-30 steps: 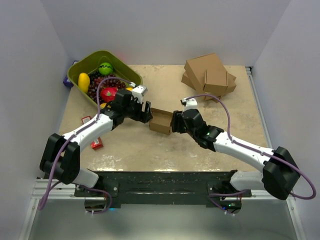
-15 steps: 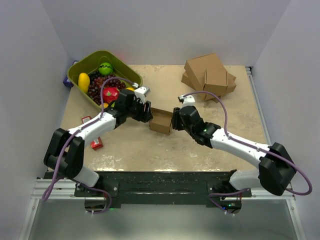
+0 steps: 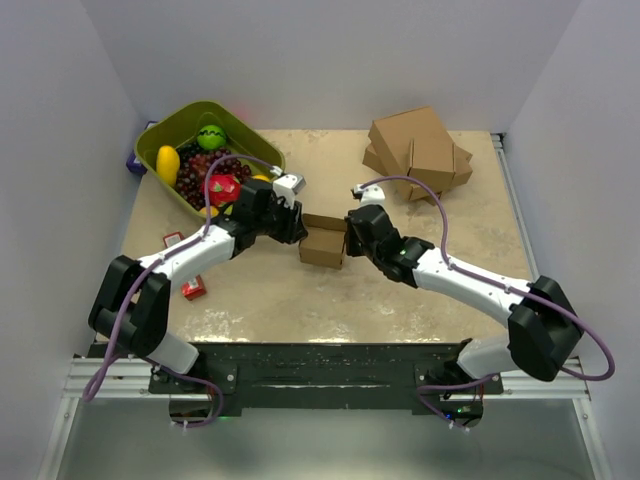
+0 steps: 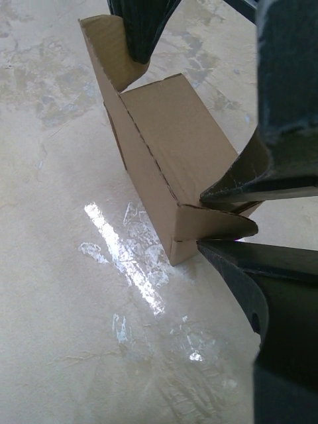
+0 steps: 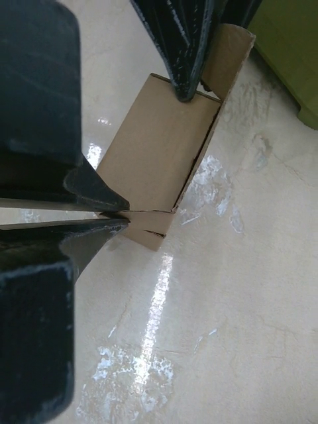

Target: Fold the paper box

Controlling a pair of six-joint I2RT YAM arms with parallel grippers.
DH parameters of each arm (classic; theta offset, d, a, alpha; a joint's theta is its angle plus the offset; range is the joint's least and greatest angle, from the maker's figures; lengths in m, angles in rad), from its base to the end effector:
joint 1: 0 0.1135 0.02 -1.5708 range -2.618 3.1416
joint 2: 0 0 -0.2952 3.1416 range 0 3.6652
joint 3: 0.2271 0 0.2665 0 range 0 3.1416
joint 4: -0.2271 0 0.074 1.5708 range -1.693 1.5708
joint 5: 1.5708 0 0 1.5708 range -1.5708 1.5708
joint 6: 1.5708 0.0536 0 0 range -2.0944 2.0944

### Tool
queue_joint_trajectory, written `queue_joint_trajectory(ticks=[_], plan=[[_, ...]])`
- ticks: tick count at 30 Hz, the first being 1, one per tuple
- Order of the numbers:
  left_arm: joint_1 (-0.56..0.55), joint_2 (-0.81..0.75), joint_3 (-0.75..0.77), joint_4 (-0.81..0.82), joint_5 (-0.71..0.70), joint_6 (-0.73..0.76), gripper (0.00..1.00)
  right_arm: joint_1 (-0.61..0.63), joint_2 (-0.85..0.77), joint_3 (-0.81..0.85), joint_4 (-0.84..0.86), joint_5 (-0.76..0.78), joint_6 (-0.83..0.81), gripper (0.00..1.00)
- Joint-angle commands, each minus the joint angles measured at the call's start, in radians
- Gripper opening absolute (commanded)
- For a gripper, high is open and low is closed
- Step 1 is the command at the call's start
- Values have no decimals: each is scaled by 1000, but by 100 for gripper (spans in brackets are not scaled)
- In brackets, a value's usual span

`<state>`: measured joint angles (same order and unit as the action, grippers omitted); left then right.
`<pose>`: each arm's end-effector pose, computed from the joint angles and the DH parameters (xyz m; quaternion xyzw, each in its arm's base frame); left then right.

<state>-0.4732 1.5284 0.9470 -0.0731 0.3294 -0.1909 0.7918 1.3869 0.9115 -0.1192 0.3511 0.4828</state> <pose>0.3093 -0.1779 0.2401 0.1963 0.8657 -0.2812 0.3645 0.2431 0.2200 0.2686 -0.0529 0.8719 0.1508 0.4629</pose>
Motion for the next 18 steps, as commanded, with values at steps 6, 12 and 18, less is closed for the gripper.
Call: queue_joint_trajectory(ticks=[6,12,18], plan=[[-30,9,24,18,0,8,32,-2,29,73,-27,26,39,4],[-33,9,22,16,0,8,28,0,31,58,-16,20,77,1],[-42,13,24,18,3,8,24,0,40,49,7,15,106,0]])
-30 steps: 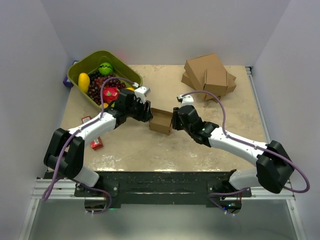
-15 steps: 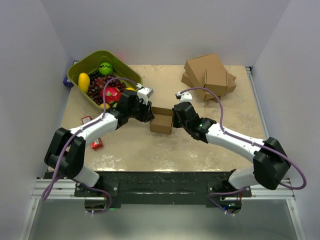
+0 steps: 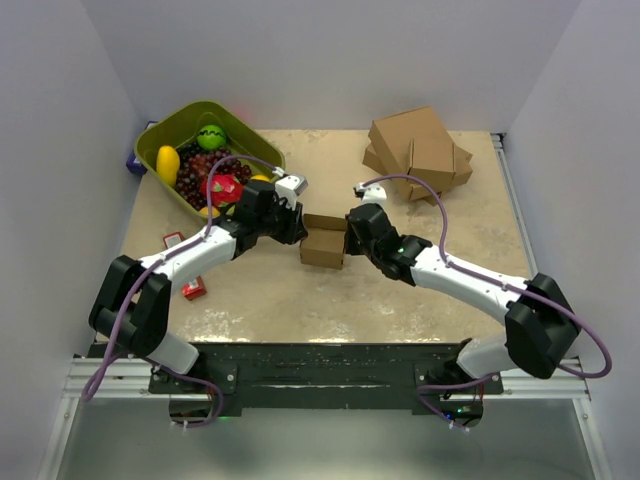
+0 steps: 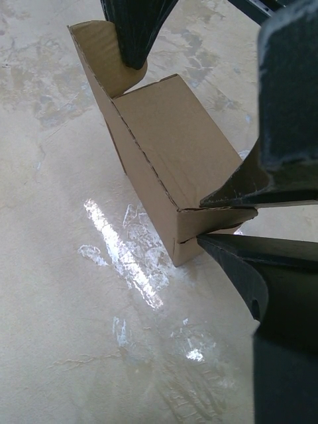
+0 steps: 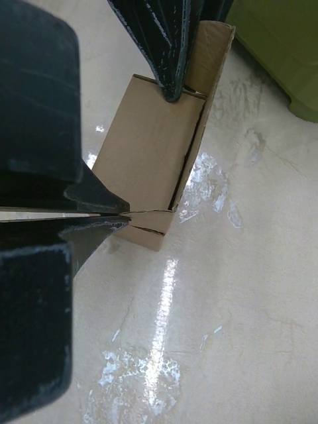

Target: Fold the paper box

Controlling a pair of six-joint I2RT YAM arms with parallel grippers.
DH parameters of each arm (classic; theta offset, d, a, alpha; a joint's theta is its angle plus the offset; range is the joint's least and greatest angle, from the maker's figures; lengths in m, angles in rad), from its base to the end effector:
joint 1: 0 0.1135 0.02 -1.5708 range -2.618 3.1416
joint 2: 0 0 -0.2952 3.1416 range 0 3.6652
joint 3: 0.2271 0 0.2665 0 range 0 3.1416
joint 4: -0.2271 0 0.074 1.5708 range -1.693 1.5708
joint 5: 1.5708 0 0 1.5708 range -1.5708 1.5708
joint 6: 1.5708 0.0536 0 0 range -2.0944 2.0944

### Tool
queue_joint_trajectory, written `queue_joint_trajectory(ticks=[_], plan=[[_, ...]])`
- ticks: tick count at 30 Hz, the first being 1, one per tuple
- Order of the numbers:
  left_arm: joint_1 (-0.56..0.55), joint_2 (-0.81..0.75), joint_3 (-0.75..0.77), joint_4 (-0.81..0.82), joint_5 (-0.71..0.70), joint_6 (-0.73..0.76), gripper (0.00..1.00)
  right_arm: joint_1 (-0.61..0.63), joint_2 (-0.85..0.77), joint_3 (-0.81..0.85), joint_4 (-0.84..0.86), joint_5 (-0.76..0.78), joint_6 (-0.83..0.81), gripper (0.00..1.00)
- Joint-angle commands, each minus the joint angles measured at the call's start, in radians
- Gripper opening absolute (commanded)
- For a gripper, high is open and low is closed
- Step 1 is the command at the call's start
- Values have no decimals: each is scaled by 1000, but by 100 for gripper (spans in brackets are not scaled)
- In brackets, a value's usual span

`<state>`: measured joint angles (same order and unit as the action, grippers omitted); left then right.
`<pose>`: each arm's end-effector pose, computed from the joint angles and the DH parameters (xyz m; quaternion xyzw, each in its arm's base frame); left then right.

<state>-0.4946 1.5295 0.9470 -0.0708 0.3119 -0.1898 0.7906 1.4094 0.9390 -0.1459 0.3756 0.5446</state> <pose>0.3063 -0.1839 0.2397 0.2025 0.8650 -0.2780 0.3654 0.2477 0.2224 0.2691 -0.0219 0.8766 0.1491 0.4571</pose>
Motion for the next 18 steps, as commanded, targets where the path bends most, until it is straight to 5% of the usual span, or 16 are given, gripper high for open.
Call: queue_joint_trajectory(ticks=[1,18], plan=[[-21,12,26,16,21,7,24,1,20,18,38,-9,49,0],[-25,21,24,14,23,7,22,15,60,-60,71,-1,77,0]])
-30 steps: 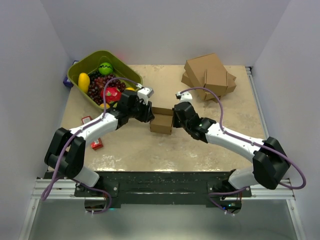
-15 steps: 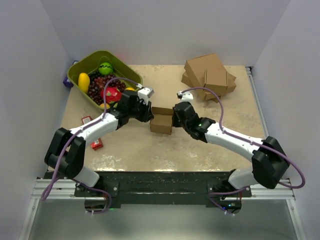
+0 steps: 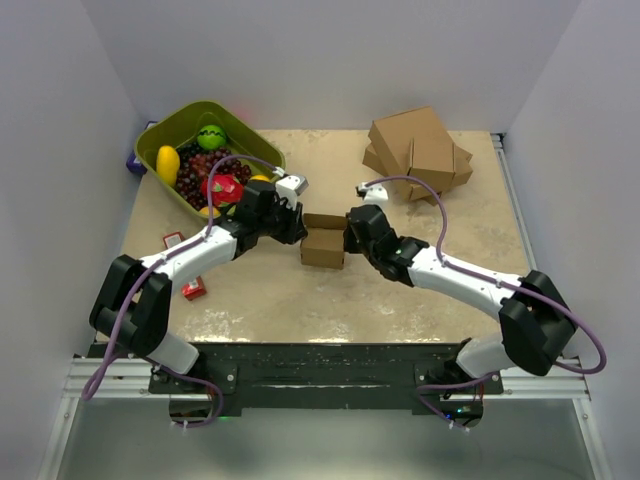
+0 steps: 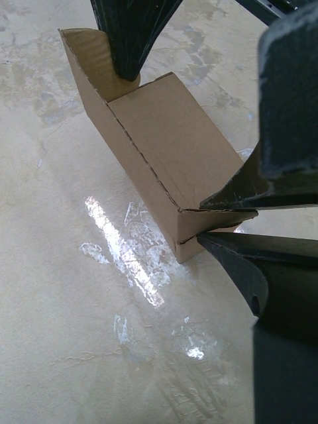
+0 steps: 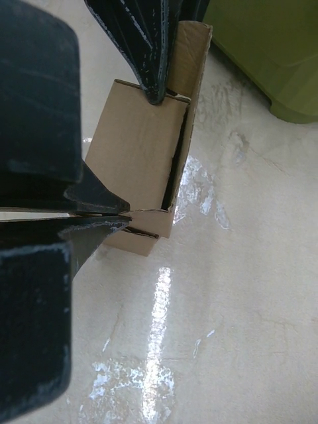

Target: Fold the paper box

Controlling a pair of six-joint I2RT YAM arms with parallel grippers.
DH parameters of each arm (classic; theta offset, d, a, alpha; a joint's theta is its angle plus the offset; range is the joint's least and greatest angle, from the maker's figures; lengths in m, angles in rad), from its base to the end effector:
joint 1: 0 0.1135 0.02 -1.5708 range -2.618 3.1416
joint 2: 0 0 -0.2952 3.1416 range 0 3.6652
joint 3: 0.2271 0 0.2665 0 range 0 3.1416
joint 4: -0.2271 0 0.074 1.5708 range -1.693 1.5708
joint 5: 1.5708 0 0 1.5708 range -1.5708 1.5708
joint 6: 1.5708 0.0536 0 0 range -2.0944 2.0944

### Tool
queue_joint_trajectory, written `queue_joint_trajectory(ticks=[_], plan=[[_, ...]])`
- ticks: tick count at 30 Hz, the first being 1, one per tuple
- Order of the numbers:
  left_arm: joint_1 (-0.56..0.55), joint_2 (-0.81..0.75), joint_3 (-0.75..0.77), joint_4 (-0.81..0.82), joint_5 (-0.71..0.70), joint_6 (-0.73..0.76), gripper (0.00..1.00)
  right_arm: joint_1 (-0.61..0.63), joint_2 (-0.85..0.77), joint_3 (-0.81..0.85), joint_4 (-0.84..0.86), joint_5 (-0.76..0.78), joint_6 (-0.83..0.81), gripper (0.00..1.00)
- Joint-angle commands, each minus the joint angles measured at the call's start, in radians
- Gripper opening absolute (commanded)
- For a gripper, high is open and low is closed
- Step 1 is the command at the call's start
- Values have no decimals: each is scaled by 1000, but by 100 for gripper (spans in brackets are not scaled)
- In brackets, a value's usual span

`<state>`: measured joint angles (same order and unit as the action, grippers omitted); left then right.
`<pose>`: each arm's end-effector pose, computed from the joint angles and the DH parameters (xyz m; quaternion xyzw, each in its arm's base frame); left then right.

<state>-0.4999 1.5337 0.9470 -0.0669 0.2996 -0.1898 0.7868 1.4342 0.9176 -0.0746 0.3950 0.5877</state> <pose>0.3065 -0.1854 0.2386 0.2022 0.8658 -0.2739 0.3667 0.2531 0.2246 0.2611 0.0059 0.8702 0.1588 0.4664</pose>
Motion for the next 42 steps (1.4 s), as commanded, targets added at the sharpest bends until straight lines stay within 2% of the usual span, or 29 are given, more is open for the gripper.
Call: queue_joint_trajectory(ticks=[1,15,18,22,26,29,33,42], plan=[[-22,17,26,10,35,7,22,23,37,-48,-4,-13,34,0],[-22,14,27,10,32,13,22,54,60,-82,-47,68,32,0],[-22,5,29,7,27,19,31,55,63,-72,-59,82,34,0],[-20,-27,33,-8,0,36,50,55,61,-57,-88,107,37,0],[-20,-76,15,-16,-40,52,59,55,60,-46,-100,117,38,0],[-20,-109,3,-28,-80,53,60,54,63,-39,-105,116,38,0],[-20,-133,-1,-54,-115,53,54,54,69,-31,-106,116,38,0],[-22,-127,-1,-86,-116,29,52,55,65,-25,-108,114,35,0]])
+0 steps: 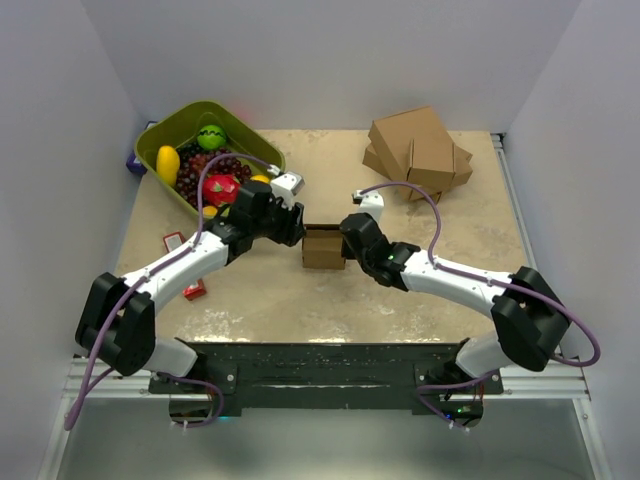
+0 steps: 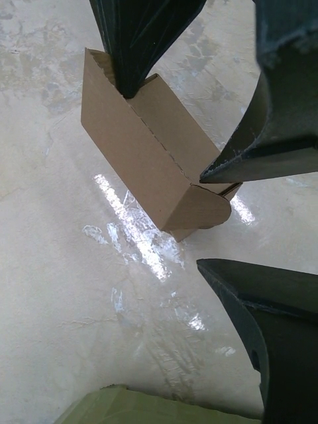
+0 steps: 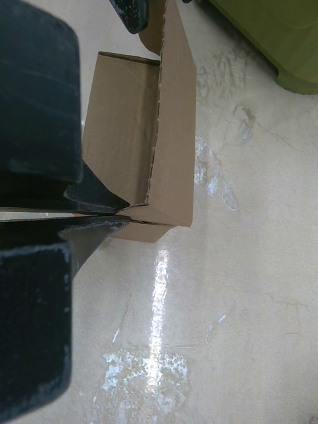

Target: Fold the paper box

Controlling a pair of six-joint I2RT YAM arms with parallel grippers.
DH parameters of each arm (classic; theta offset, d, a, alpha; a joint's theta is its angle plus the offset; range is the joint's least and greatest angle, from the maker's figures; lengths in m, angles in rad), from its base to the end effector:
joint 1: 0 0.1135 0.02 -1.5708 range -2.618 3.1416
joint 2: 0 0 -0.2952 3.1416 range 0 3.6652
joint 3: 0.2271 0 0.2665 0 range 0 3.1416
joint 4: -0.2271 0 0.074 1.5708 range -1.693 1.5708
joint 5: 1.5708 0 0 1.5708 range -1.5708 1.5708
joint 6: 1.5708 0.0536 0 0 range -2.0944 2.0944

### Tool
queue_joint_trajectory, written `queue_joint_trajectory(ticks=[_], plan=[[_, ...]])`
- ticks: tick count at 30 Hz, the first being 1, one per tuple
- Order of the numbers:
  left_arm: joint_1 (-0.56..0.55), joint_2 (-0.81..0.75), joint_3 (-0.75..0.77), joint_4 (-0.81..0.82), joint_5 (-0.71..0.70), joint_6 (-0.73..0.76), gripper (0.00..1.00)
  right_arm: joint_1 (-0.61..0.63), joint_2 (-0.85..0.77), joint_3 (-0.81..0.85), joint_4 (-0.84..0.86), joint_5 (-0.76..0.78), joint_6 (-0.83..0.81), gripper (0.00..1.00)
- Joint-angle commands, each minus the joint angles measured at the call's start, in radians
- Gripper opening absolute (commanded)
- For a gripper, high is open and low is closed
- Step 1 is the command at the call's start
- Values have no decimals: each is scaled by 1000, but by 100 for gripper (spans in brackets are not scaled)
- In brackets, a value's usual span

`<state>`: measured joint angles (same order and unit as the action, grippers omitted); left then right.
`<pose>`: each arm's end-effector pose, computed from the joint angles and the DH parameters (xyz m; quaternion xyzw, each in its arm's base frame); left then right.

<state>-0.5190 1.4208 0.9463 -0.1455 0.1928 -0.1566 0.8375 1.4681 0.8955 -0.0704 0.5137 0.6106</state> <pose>0.2878 -0.1762 0.2666 0.2028 0.8626 -0.2317 0.4015 0.2452 0.2328 0.2445 0.0150 0.8723 0.1165 0.4747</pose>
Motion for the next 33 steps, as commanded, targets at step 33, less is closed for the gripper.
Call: queue_joint_trajectory(ticks=[33], plan=[[-3,17,11,9,37,26,28,3,6,79,-143,-72,77,37]])
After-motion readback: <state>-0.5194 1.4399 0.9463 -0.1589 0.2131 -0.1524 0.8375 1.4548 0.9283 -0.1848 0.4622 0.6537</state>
